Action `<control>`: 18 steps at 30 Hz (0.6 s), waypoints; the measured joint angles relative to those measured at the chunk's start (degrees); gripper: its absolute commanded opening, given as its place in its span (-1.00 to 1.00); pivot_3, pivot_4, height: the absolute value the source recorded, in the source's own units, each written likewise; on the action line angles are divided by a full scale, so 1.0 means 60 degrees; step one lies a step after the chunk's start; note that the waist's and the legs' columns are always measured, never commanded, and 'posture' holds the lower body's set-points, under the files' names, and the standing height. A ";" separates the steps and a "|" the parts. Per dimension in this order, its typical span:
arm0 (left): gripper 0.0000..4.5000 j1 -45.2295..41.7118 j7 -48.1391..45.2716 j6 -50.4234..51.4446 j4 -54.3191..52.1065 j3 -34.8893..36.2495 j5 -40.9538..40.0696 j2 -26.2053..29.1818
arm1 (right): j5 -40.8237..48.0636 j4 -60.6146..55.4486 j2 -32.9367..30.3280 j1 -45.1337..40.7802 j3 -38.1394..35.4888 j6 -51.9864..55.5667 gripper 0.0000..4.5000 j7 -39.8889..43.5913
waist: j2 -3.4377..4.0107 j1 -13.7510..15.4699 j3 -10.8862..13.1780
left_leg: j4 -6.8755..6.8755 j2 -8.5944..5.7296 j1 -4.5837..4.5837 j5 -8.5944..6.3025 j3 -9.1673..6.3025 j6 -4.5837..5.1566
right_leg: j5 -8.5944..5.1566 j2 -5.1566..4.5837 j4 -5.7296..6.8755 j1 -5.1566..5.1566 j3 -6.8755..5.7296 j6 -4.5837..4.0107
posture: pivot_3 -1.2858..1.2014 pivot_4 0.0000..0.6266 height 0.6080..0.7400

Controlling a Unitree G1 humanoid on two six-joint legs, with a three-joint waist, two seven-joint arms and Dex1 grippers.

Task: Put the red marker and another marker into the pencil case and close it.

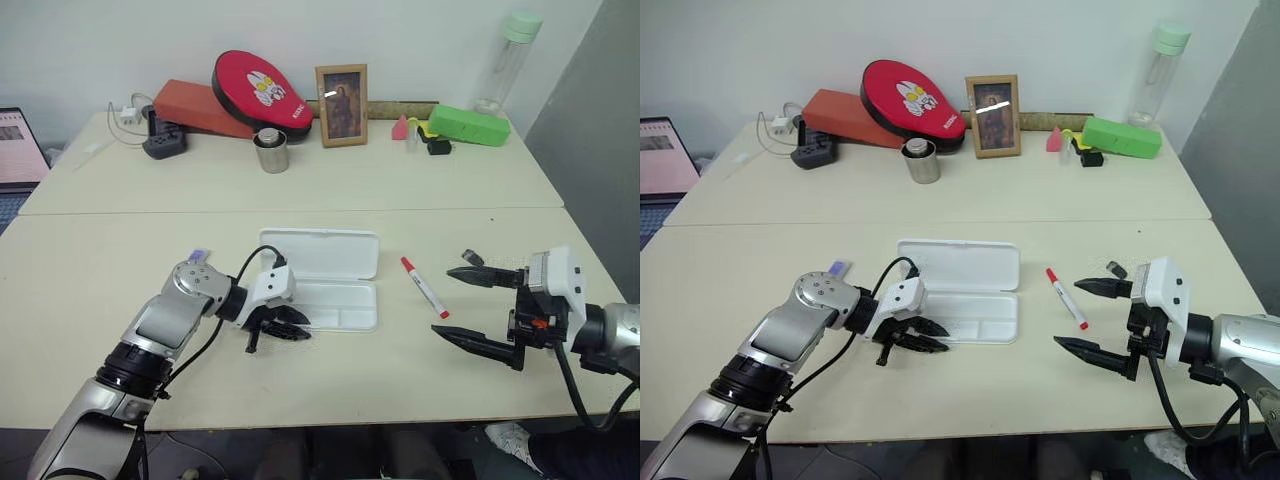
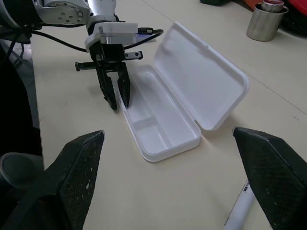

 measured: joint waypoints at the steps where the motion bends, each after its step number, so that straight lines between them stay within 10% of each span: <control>1: -0.08 0.0001 0.0028 0.0039 -0.0048 0.0000 -0.0036 0.0000 | -0.0025 0.0000 -0.0001 -0.0013 0.0028 0.0013 1.00 -0.0016 | 0.0000 0.0001 0.0000 | 0.0000 0.0000 0.0001 0.0000 -0.0001 0.0000 | 0.0000 0.0000 0.0000 0.0000 0.0001 0.0000 | 0.03 -0.52 1.00; 12: 0.95 0.0538 0.0371 0.1671 -0.1944 0.0812 -0.1604 0.0347 | -0.0066 0.0188 -0.0059 -0.0056 0.0031 0.0101 1.00 0.0022 | 0.0000 -0.0008 0.0000 | -0.0002 0.0002 0.0003 0.0000 -0.0004 0.0000 | 0.0000 0.0001 0.0000 0.0000 0.0003 0.0000 | 0.03 -0.52 1.00; 18: 0.99 0.0533 0.1479 0.3127 -0.3150 0.2305 -0.3356 -0.0131 | -0.0948 0.0712 0.0568 -0.0620 0.0886 0.0634 1.00 -0.1537 | -0.0003 -0.0009 -0.0002 | 0.0002 0.0004 0.0001 0.0001 -0.0009 -0.0001 | 0.0000 -0.0002 -0.0001 0.0000 0.0009 0.0000 | 0.03 -0.52 1.00</control>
